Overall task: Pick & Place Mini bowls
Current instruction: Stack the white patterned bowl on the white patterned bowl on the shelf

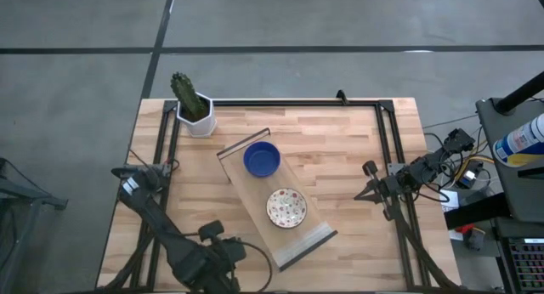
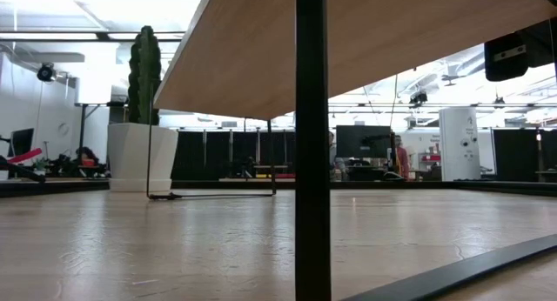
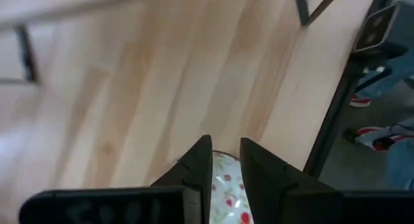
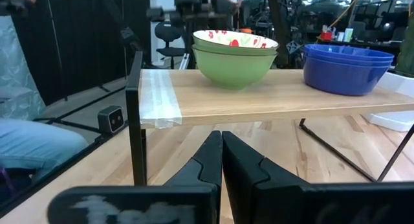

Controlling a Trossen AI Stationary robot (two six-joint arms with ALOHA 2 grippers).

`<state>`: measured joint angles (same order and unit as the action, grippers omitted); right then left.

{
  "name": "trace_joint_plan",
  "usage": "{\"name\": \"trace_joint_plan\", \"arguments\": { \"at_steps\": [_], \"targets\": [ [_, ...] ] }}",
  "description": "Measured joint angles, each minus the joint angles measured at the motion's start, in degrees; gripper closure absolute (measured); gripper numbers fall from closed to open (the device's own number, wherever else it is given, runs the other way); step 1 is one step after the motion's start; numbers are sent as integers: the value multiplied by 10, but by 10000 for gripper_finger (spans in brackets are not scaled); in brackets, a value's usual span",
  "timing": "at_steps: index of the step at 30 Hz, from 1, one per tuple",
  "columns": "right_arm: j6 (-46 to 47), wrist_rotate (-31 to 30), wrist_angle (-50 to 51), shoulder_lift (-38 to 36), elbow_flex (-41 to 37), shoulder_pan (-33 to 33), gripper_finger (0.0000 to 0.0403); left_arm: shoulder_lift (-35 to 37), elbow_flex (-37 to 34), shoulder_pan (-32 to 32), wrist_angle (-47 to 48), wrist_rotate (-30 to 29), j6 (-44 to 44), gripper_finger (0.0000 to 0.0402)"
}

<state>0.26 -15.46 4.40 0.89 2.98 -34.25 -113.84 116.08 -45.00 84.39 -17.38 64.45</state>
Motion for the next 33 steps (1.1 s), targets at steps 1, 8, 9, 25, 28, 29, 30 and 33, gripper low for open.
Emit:
{"name": "trace_joint_plan", "arguments": {
  "at_steps": [1, 8, 9, 25, 28, 29, 30, 33],
  "targets": [
    [0, 0, 0, 0, 0, 0, 394, 0, -16, -4, -13, 3, 16, 328],
    [-2, 0, 0, 0, 0, 0, 394, -1, -113, -27, -121, 72, 112, 328],
    [0, 0, 0, 0, 0, 0, 394, -1, -126, -31, -146, 75, 121, 328],
    [-3, 0, 0, 0, 0, 0, 394, -1, -242, -48, -247, 94, 196, 328],
    [0, 0, 0, 0, 0, 0, 394, -1, -245, -48, -250, 94, 195, 328],
    [-1, 0, 0, 0, 0, 0, 394, -1, -245, -48, -249, 94, 195, 328],
    [-4, 0, 0, 0, 0, 0, 394, -1, -246, -48, -249, 94, 195, 328],
    [-6, 0, 0, 0, 0, 0, 394, -1, -256, -48, -249, 94, 194, 328]
  ]
}}
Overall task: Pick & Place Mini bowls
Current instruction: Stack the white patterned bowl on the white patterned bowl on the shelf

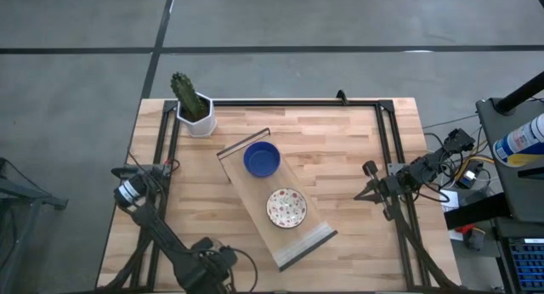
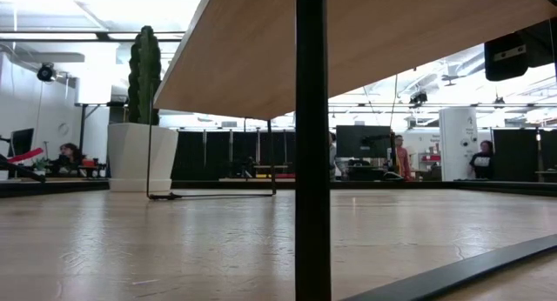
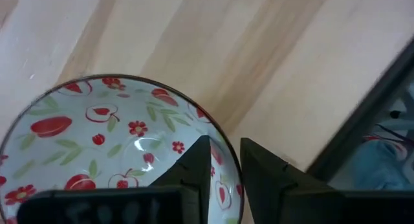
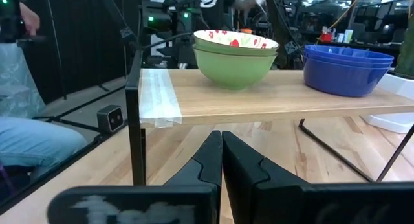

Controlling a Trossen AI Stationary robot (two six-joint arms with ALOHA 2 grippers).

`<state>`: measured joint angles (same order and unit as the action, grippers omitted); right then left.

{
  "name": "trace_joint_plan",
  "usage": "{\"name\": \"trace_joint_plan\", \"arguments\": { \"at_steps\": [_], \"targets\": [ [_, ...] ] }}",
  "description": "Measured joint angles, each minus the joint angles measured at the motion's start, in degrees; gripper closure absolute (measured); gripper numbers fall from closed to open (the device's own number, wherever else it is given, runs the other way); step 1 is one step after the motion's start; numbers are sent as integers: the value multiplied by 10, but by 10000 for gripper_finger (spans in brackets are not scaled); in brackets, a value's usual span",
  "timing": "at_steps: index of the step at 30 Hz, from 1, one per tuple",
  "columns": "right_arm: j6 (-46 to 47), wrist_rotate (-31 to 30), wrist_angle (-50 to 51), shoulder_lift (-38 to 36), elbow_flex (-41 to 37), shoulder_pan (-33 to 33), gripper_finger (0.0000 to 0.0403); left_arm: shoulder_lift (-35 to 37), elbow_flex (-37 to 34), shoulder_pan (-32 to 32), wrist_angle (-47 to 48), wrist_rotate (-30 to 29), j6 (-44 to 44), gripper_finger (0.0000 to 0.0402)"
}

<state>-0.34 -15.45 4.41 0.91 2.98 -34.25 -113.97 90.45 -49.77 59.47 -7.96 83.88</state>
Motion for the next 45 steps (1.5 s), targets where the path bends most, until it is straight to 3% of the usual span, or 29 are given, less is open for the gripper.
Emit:
{"name": "trace_joint_plan", "arguments": {
  "at_steps": [8, 14, 17, 28, 34, 38, 45],
  "targets": [
    [0, 0, 0, 0, 0, 0, 394, 0, -44, 0, -11, 49, -29, 330],
    [4, 0, 0, 0, 0, 0, 394, 2, -39, 0, 6, 55, -58, 374],
    [0, 0, 0, 0, 0, 0, 394, 3, -30, 0, 29, 51, -62, 393],
    [5, 0, 0, 0, 0, 0, 394, 9, 20, 2, 112, 30, -87, 398],
    [-1, 0, 0, 0, 0, 0, 394, 9, 84, 2, 229, 22, -98, 399],
    [6, 0, 0, 0, 0, 0, 394, 9, 152, 6, 308, -16, -114, 400],
    [4, 0, 0, 0, 0, 0, 394, 16, 271, 33, 308, -143, -210, 400]
  ]
}}
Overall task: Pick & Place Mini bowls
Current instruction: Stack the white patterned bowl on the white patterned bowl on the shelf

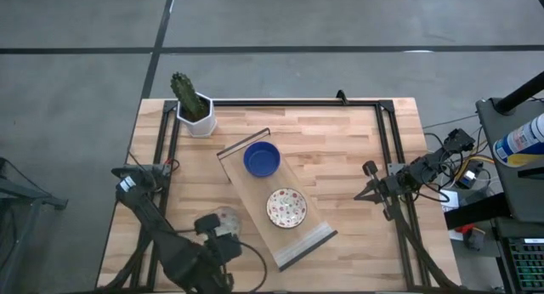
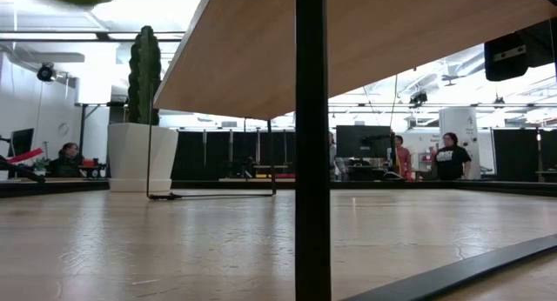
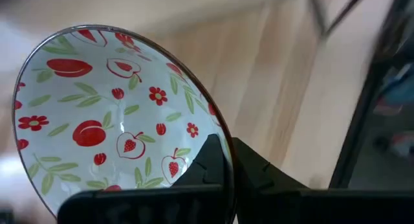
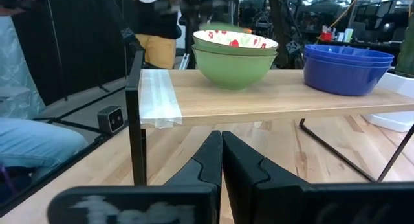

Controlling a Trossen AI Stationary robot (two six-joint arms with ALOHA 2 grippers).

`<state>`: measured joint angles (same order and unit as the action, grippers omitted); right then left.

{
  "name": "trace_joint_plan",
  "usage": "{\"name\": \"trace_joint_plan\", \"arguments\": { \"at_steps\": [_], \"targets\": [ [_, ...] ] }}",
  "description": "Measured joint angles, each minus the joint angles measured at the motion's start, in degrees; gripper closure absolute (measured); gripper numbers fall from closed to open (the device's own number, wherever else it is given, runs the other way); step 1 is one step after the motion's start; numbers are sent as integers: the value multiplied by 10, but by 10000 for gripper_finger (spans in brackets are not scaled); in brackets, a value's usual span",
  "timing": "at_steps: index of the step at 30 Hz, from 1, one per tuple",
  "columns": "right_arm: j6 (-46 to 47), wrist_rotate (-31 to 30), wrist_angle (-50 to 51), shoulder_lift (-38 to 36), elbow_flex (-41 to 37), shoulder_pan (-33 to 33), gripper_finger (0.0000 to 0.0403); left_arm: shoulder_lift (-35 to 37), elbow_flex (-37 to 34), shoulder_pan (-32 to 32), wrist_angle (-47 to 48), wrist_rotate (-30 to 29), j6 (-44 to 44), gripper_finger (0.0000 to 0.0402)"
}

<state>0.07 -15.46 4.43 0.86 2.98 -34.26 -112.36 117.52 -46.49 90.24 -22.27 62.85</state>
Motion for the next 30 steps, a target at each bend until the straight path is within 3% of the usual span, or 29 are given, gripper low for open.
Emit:
{"name": "trace_joint_plan", "arguments": {
  "at_steps": [7, 13, 21, 30],
  "targets": [
    [-5, 0, 0, 0, 0, 0, 394, 0, 109, 19, -5, -126, -127, 400],
    [-2, 0, 0, 0, 0, 0, 394, 0, 165, 53, -30, -173, -288, 400],
    [0, 0, 0, 0, 0, 0, 394, 0, 154, 128, -125, -124, -477, 395],
    [-2, 0, 0, 0, 0, 0, 394, -1, 126, 193, -150, -32, -538, 397]
  ]
}}
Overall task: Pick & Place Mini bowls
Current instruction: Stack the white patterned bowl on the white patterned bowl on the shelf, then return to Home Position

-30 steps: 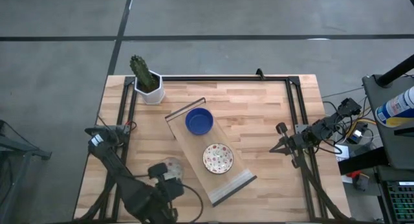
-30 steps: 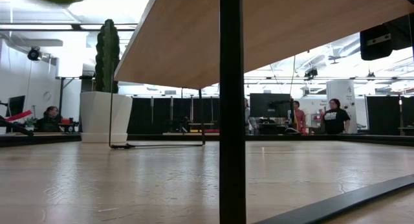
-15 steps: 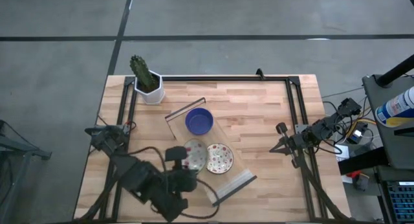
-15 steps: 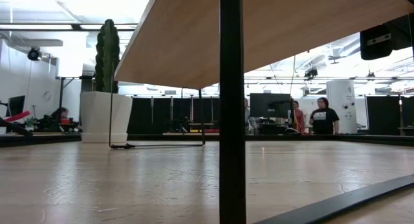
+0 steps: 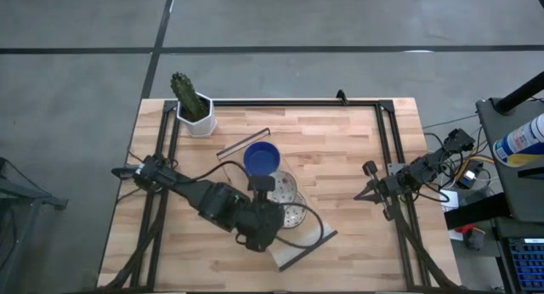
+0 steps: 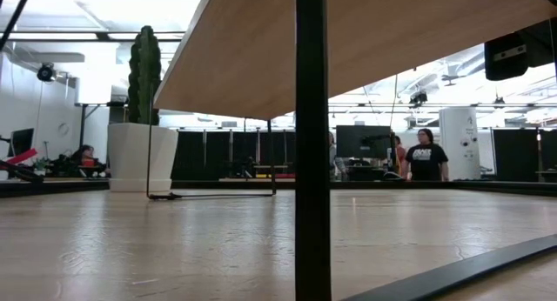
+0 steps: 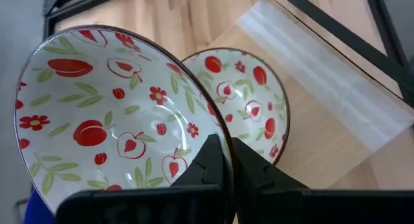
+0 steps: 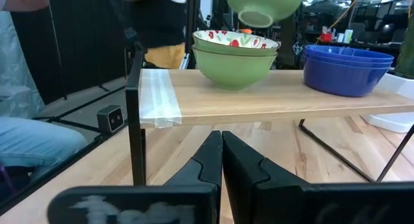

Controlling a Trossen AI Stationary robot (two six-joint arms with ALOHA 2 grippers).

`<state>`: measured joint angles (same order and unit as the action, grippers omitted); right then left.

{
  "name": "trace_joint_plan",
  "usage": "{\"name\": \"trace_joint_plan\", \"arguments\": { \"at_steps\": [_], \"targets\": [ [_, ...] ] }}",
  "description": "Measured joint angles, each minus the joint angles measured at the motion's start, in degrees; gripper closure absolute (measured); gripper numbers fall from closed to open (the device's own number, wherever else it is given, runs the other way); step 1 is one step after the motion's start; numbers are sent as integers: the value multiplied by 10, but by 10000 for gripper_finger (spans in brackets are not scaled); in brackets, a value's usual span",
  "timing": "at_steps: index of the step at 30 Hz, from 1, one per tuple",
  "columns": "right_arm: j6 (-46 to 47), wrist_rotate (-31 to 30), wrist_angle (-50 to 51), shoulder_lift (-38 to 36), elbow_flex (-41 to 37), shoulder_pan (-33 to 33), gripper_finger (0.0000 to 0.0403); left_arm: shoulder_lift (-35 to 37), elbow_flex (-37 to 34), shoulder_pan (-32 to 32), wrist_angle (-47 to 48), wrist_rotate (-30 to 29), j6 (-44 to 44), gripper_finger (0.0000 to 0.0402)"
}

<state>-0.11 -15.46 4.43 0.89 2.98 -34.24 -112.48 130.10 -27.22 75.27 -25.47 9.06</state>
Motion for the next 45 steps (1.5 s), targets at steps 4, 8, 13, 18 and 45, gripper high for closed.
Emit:
{"name": "trace_joint_plan", "arguments": {
  "at_steps": [4, 8, 13, 18, 45],
  "targets": [
    [0, 0, 0, 0, 0, 0, 394, 0, -10, 4, -33, 25, -32, 396],
    [2, 0, 0, 0, 0, 0, 394, -3, -11, 6, -64, 58, -42, 395],
    [1, 0, 0, 0, 0, 0, 394, -5, -30, 7, -61, 61, -60, 394],
    [-1, 0, 0, 0, 0, 0, 394, -6, -59, 8, -61, 54, -90, 394],
    [-3, 0, 0, 0, 0, 0, 394, -6, -37, 5, -47, 64, -65, 327]
  ]
}}
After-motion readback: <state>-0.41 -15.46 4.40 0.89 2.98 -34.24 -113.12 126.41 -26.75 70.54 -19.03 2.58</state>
